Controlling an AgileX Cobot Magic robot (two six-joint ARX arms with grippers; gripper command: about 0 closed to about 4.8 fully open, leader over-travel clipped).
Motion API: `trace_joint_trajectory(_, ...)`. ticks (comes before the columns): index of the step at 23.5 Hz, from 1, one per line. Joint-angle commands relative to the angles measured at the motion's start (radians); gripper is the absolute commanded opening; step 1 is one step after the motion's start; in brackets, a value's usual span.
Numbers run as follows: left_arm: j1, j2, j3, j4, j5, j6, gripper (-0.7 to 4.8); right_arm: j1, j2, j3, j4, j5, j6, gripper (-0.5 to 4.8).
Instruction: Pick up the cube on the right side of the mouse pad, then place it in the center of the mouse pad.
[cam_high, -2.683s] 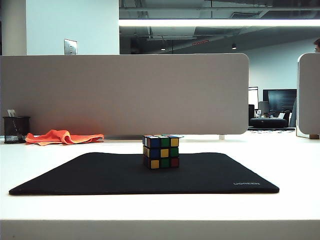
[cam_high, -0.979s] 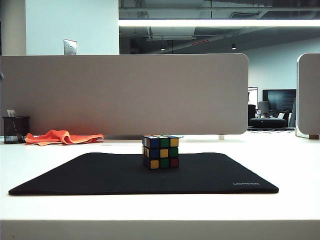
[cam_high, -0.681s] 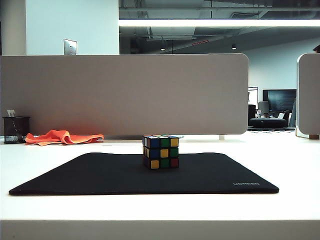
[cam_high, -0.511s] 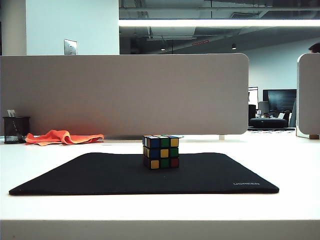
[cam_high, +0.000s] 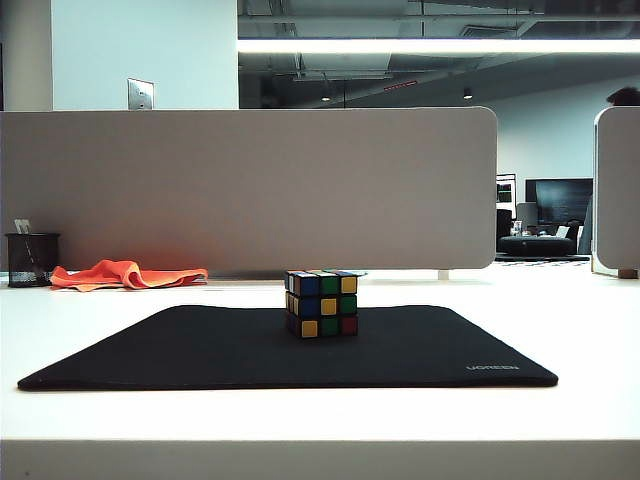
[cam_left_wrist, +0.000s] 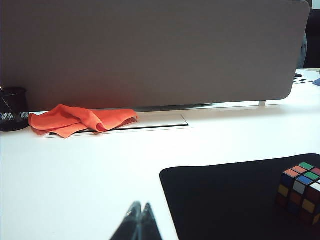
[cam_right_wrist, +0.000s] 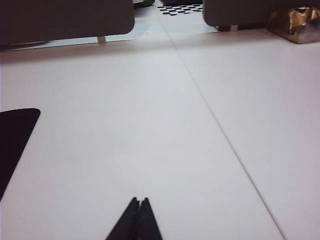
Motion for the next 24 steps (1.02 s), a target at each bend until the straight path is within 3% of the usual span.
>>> trace_joint_trajectory(1, 0.013, 0.000, 0.004, 0.011, 0.005, 0.001, -0.05, -0.001, -0.002, -0.006, 0.016, 0.001, -0.003, 0.00)
trace_joint_trajectory(5, 0.084, 0.000, 0.004, 0.011, 0.004, 0.001, -0.05, -0.002, -0.002, -0.006, 0.016, 0.000, -0.003, 0.00)
trace_joint_trajectory(24, 0.084, 0.000, 0.004, 0.011, 0.005, 0.001, -0.05, 0.001, -0.002, -0.006, 0.016, 0.000, -0.003, 0.00)
